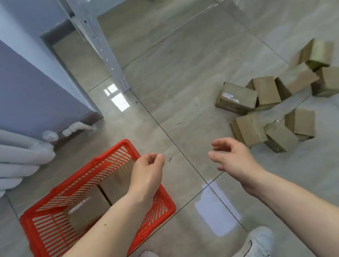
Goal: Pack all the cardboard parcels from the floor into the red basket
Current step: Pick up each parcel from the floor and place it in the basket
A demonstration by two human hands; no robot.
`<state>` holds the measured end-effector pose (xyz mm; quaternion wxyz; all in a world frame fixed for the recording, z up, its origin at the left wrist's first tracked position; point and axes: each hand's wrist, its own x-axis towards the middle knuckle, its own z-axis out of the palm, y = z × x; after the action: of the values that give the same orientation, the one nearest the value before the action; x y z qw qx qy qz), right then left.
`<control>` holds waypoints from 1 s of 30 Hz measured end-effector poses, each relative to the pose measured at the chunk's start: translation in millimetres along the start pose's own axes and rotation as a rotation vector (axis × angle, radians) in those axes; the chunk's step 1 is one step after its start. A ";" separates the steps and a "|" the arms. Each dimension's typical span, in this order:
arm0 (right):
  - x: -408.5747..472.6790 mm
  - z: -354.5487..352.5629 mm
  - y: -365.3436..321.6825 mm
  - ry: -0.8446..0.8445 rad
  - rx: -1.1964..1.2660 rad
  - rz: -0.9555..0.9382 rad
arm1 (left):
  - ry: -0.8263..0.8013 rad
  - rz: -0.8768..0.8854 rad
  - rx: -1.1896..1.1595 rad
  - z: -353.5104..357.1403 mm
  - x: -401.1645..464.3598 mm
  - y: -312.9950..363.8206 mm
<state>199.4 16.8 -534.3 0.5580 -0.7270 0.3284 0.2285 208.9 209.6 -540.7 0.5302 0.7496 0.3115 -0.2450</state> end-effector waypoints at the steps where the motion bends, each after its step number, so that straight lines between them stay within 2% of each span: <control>1: 2.1 -17.5 2.8 0.012 0.011 0.007 | -0.006 0.001 0.015 15.4 -3.6 6.6; 16: 63.8 -302.4 41.9 0.105 0.042 0.054 | -0.124 0.021 0.025 286.4 -41.2 116.6; 30: 175.3 -454.5 -12.6 0.208 0.024 0.065 | -0.173 0.087 0.086 422.9 8.3 240.5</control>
<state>312.2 -457.2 -524.5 0.5217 -0.7292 0.4106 0.1660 373.8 -248.0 -526.4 0.5325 0.7605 0.2210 -0.2988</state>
